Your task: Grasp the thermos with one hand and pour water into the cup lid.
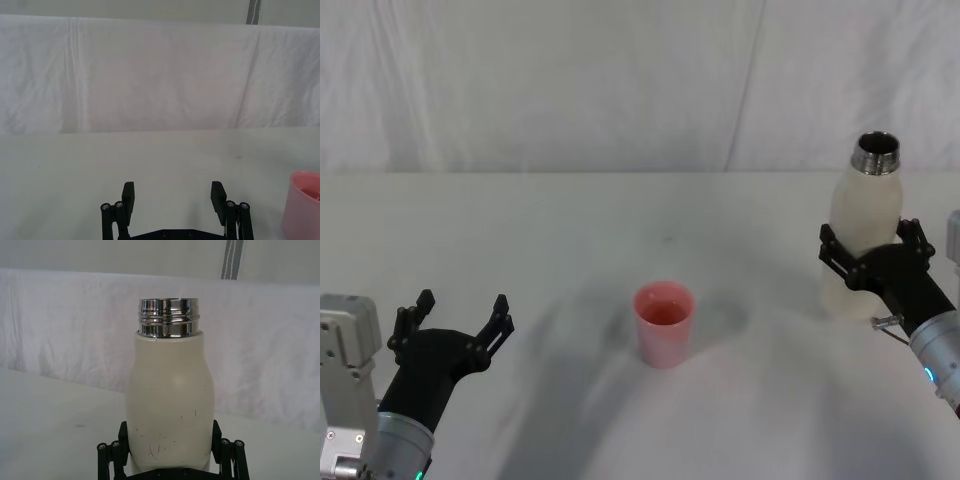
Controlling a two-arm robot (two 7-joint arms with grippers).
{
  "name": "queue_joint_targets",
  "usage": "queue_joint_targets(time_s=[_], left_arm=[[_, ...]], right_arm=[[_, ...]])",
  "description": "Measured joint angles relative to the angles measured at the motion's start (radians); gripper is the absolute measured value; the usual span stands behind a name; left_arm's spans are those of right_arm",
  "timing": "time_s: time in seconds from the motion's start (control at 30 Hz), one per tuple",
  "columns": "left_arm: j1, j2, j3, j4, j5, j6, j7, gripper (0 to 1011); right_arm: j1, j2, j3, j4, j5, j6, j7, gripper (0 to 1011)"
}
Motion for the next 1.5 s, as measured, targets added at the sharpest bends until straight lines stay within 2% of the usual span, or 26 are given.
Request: queue_joint_targets(time_s=[0.3, 1.1, 1.5], left_arm=[[0.0, 0.0, 0.0, 0.0, 0.0, 0.0, 0.0, 1001], [0.0, 0.0, 0.0, 0.0, 0.0, 0.0, 0.0, 1001], [0.0, 0.0, 0.0, 0.0, 0.0, 0.0, 0.0, 1001]], right_arm=[[-0.001, -0.008, 0.002, 0.02, 0.031, -0.005, -0.001, 950], [0.031, -0.021, -0.006, 0.109, 0.05, -0.064, -0.005, 950], [0.035, -0.025, -0.003, 0.118, 0.057, -0.07, -0.004, 950]])
